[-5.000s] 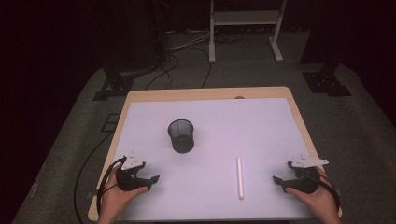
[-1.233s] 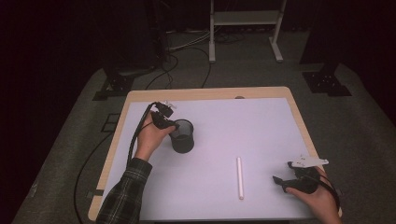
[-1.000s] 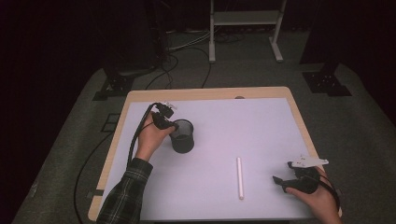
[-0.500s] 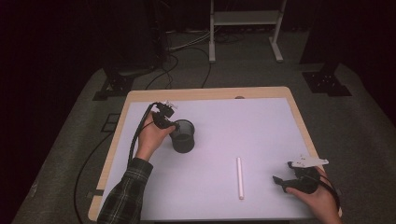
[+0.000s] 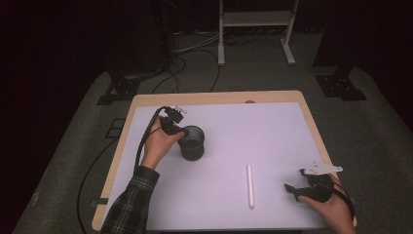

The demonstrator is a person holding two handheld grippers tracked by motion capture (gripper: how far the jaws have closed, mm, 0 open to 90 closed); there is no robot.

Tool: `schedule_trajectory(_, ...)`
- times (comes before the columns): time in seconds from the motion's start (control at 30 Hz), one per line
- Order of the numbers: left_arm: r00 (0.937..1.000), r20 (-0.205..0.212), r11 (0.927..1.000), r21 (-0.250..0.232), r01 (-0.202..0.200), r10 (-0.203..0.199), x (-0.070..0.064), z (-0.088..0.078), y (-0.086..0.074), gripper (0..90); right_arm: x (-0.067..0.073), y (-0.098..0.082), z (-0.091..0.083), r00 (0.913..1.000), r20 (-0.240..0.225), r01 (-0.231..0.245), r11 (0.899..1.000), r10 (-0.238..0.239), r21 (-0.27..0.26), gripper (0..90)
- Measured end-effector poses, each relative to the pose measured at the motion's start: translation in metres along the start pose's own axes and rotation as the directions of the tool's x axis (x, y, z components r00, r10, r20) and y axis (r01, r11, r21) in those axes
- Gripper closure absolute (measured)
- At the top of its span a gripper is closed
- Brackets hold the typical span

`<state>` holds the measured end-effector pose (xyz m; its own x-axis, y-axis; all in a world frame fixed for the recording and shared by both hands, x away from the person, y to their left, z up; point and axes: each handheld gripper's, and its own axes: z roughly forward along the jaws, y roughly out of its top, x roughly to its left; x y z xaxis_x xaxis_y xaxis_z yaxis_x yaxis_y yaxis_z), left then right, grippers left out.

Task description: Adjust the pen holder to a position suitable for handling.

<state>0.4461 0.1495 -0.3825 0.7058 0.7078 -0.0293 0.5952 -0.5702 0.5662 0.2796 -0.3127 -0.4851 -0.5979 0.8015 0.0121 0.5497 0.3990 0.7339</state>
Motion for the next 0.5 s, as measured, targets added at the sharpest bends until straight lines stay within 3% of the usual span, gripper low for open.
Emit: schedule_trajectory(0.5,0.9962,0.063,0.9981,-0.013,-0.060,0.061,-0.028,-0.007,0.007,83.8,0.000,0.000,0.000,1.0000,0.000,0.000,1.000,0.000,0.000,12.7)
